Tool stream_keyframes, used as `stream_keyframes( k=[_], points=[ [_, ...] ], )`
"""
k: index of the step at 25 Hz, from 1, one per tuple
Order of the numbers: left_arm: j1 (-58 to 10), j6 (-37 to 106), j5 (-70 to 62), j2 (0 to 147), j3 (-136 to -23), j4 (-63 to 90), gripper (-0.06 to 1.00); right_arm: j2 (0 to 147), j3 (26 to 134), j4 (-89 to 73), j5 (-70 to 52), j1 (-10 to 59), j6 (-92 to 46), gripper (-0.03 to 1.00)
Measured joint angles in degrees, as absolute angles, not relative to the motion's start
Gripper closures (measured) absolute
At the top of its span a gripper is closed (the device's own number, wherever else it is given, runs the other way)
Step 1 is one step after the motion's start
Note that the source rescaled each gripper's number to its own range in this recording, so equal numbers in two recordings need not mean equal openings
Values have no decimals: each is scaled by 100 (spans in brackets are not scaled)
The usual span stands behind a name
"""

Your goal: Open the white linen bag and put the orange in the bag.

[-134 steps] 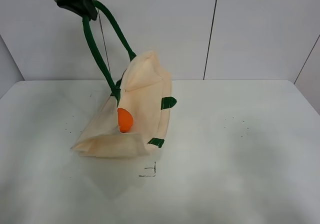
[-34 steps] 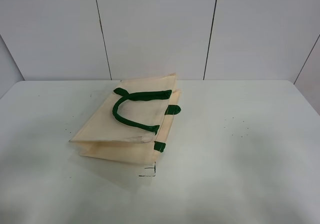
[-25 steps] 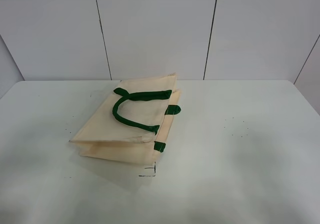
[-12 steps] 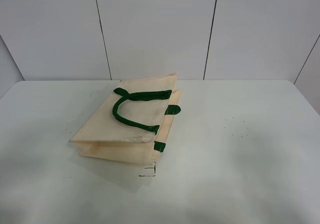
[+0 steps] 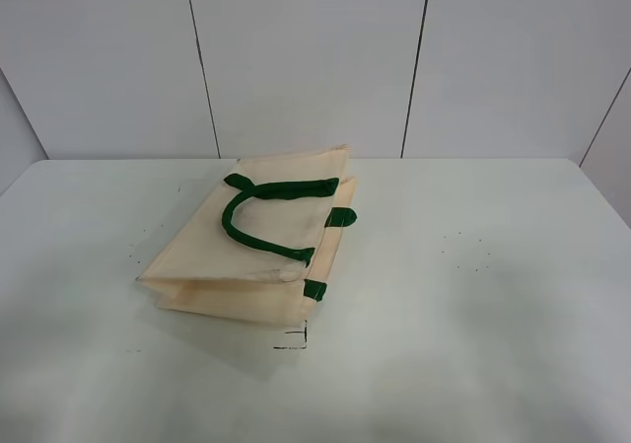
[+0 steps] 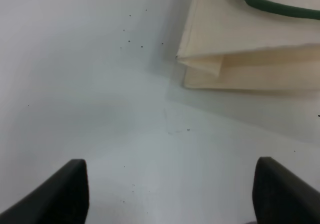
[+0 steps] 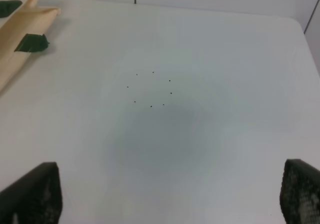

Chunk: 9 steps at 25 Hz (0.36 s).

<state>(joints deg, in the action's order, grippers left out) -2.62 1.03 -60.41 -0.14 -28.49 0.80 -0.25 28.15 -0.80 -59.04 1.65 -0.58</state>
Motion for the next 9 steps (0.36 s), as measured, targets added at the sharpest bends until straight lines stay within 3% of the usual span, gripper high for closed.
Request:
stream_keyframes(
  k=[9],
  points=[
    [-262,109,-6041,-14,-2849,75,8,-25,2815,-91,-5904,165,-58,-3]
  ],
)
